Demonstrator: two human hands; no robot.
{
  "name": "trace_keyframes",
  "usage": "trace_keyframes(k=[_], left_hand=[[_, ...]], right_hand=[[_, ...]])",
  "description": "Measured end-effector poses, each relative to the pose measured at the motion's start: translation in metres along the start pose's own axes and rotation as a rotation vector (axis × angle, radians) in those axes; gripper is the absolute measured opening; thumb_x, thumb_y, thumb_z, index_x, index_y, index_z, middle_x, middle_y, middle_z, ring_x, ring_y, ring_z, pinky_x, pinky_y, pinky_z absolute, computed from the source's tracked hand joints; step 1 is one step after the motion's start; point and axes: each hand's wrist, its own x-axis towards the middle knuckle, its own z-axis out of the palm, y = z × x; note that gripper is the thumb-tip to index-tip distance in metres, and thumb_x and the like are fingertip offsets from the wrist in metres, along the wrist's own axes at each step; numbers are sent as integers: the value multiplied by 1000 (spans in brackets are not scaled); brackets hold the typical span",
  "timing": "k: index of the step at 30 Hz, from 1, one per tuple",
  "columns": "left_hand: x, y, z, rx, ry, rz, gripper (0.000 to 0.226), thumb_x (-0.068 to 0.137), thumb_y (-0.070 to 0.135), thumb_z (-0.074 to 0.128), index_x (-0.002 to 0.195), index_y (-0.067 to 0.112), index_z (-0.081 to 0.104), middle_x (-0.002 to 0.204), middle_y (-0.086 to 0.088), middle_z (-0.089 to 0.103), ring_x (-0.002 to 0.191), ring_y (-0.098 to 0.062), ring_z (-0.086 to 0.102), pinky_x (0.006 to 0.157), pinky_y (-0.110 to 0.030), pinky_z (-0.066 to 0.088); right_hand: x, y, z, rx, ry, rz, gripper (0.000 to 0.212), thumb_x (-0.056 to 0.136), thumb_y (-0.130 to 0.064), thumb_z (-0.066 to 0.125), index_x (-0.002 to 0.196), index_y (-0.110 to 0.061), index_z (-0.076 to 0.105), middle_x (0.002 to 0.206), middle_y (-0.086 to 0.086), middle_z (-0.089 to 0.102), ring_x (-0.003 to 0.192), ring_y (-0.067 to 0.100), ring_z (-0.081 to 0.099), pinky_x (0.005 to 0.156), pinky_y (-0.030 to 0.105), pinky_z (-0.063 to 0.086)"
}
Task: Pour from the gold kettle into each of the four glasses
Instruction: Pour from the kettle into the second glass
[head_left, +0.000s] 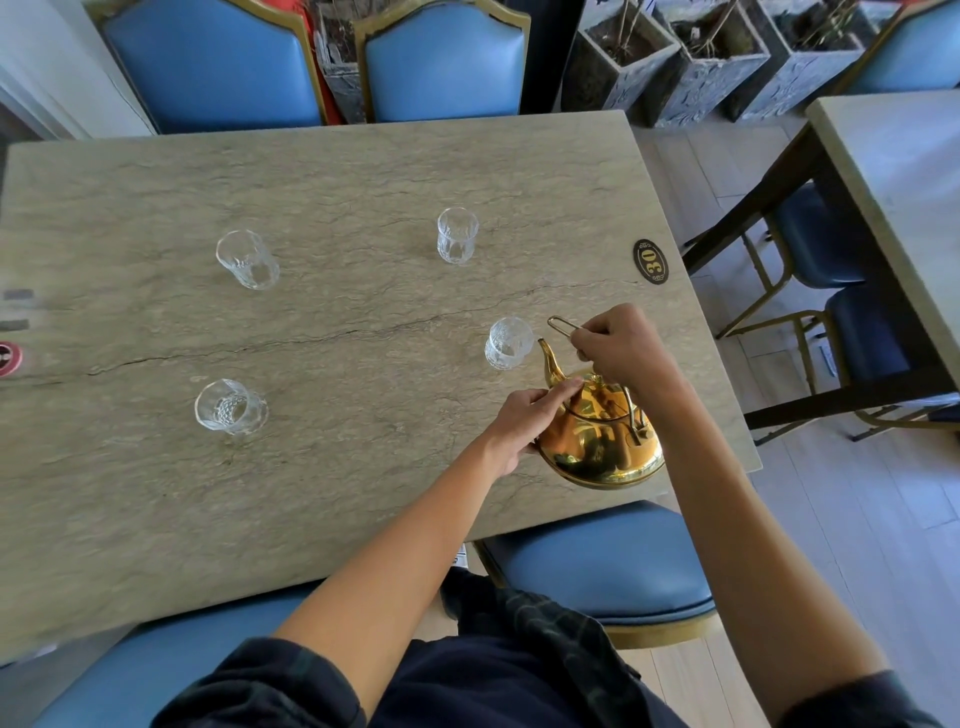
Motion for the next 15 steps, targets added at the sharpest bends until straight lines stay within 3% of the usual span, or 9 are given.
trace_keyframes(k=[3,11,15], left_hand=[[-2,1,1,-6,1,-4,72,84,71,73,113,5,77,95,-7,77,92,-25,73,91,-45,59],[-6,3,2,-6,2,2,73,81,74,73,113,8,78,103,-11,79,102,-28,74,97,-48,59],[-6,3,3,0,2,3,71,80,75,74,108,10,79,105,-12,80,108,-31,74,101,-52,57]], right_hand=[[-2,-2,-1,-13,3,-7,25,88,-14,62,71,2,72,61,16,63,55,25,55,57,36,46],[-4,-4,-2,-30,5,-17,26,87,-14,63,70,3,72,60,14,61,53,24,52,57,36,44],[-5,-4,-3,-19,0,-25,26,88,-14,62,76,6,73,72,29,70,57,26,54,58,37,45]])
